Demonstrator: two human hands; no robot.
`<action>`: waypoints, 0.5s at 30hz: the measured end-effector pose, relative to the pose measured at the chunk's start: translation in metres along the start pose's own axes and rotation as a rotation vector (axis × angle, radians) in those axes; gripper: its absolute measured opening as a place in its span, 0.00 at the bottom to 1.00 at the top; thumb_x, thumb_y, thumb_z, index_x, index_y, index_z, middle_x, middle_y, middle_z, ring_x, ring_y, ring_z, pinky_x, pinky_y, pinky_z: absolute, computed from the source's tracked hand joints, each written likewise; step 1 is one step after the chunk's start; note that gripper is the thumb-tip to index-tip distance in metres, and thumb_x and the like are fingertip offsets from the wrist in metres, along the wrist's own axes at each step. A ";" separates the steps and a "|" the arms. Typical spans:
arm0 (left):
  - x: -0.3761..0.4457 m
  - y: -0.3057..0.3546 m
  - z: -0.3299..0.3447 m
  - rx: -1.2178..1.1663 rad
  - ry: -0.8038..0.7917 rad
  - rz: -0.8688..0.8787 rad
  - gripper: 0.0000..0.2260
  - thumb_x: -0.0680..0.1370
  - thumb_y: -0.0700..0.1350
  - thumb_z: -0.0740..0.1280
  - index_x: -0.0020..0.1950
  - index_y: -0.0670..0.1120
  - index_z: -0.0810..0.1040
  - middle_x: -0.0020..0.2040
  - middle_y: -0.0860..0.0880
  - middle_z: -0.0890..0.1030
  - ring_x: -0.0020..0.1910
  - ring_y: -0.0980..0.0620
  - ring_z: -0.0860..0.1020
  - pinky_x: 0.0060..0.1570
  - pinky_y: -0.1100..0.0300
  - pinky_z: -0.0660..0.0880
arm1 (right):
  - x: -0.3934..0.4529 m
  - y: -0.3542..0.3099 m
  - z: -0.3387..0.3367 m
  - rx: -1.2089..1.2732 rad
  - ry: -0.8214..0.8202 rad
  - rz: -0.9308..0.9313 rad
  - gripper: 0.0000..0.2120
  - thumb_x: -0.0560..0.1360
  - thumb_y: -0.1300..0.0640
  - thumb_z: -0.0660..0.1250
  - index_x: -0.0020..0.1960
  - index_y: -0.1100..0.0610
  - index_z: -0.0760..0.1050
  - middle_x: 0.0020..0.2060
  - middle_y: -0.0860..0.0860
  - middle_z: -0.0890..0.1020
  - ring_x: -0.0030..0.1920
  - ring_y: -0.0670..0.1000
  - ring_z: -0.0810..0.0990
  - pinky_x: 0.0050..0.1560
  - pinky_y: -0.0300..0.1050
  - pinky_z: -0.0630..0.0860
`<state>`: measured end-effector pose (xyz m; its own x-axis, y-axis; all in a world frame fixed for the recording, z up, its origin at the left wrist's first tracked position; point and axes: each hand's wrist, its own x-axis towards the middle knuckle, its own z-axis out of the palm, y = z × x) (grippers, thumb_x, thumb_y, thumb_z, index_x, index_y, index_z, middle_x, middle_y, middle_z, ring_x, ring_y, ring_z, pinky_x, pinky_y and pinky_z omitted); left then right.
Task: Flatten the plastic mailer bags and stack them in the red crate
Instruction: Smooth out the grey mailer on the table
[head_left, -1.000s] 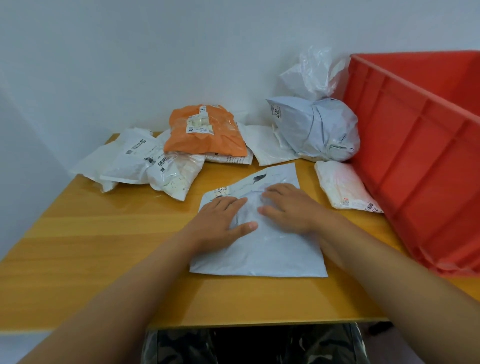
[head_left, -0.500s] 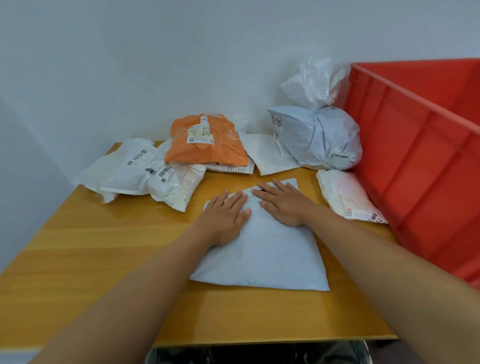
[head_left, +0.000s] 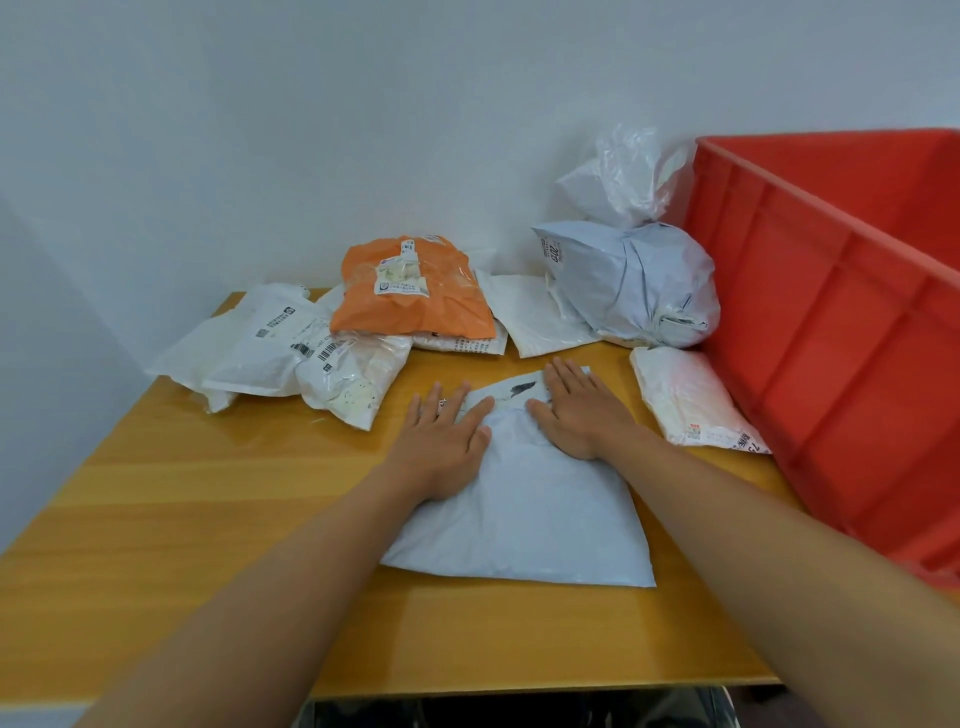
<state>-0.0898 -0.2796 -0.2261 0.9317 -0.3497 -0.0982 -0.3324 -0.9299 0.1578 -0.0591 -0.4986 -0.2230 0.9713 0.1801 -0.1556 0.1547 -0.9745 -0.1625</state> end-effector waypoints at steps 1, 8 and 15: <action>0.000 0.000 0.000 0.002 -0.003 -0.009 0.24 0.84 0.58 0.43 0.80 0.59 0.46 0.81 0.51 0.42 0.79 0.44 0.38 0.76 0.45 0.35 | 0.001 0.000 -0.001 -0.013 -0.019 0.005 0.35 0.82 0.37 0.41 0.81 0.56 0.38 0.80 0.51 0.39 0.79 0.49 0.37 0.79 0.50 0.38; 0.000 0.000 0.000 0.012 -0.004 -0.023 0.25 0.84 0.59 0.43 0.81 0.59 0.45 0.81 0.48 0.41 0.79 0.43 0.37 0.76 0.46 0.35 | 0.000 -0.002 -0.002 -0.004 -0.025 0.037 0.35 0.82 0.37 0.41 0.81 0.57 0.38 0.80 0.52 0.38 0.79 0.50 0.35 0.78 0.49 0.37; 0.002 0.000 0.002 0.042 -0.013 -0.091 0.29 0.82 0.64 0.43 0.81 0.55 0.41 0.81 0.45 0.39 0.79 0.44 0.36 0.76 0.44 0.36 | 0.001 -0.003 0.000 0.025 -0.025 0.086 0.37 0.82 0.36 0.41 0.81 0.57 0.38 0.80 0.54 0.37 0.79 0.52 0.36 0.78 0.49 0.37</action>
<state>-0.0880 -0.2804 -0.2278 0.9564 -0.2647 -0.1236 -0.2525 -0.9618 0.1061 -0.0586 -0.4954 -0.2226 0.9759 0.0996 -0.1943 0.0662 -0.9830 -0.1713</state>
